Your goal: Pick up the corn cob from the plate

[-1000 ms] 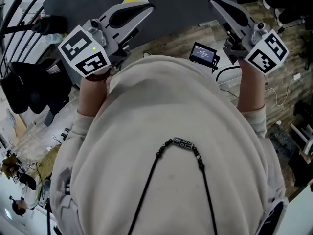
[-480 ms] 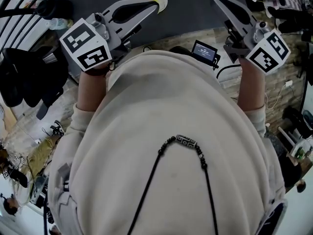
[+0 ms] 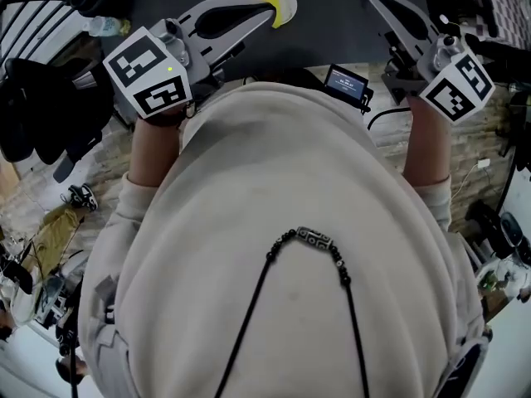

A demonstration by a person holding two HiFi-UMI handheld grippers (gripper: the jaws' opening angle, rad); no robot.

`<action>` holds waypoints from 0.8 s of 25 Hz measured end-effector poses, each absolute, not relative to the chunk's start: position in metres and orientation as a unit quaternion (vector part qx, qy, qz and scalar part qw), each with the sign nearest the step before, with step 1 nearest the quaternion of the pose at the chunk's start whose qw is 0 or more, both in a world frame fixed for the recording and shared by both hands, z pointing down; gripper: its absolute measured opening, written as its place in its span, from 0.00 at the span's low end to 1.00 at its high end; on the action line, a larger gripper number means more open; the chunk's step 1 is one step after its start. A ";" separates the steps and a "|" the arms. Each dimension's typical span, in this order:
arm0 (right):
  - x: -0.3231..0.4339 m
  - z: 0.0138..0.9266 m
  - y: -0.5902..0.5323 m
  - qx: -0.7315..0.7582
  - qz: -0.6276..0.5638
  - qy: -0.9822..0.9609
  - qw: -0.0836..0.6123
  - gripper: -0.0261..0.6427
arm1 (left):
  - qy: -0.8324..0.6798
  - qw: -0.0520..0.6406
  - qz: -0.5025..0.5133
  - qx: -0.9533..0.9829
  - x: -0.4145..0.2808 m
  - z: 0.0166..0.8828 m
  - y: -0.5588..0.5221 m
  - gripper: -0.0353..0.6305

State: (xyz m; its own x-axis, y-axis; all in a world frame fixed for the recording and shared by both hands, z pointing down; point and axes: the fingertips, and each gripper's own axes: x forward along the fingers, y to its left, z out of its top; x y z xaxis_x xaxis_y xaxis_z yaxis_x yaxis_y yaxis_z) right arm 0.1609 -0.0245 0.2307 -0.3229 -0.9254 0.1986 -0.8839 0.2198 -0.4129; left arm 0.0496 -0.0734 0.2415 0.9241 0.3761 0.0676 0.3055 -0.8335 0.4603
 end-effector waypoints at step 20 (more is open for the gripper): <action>0.160 0.259 -0.047 -0.484 -0.265 0.832 0.058 0.06 | 0.054 0.246 0.081 0.964 0.036 0.239 -0.069 0.06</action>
State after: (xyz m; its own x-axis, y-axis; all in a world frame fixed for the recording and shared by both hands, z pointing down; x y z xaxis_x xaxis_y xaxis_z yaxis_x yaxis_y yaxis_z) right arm 0.1598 -0.0468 0.2594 -0.5244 -0.8363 0.1596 -0.7749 0.3911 -0.4966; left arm 0.0362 -0.0691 0.2386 0.9810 0.1436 0.1308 0.0635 -0.8735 0.4827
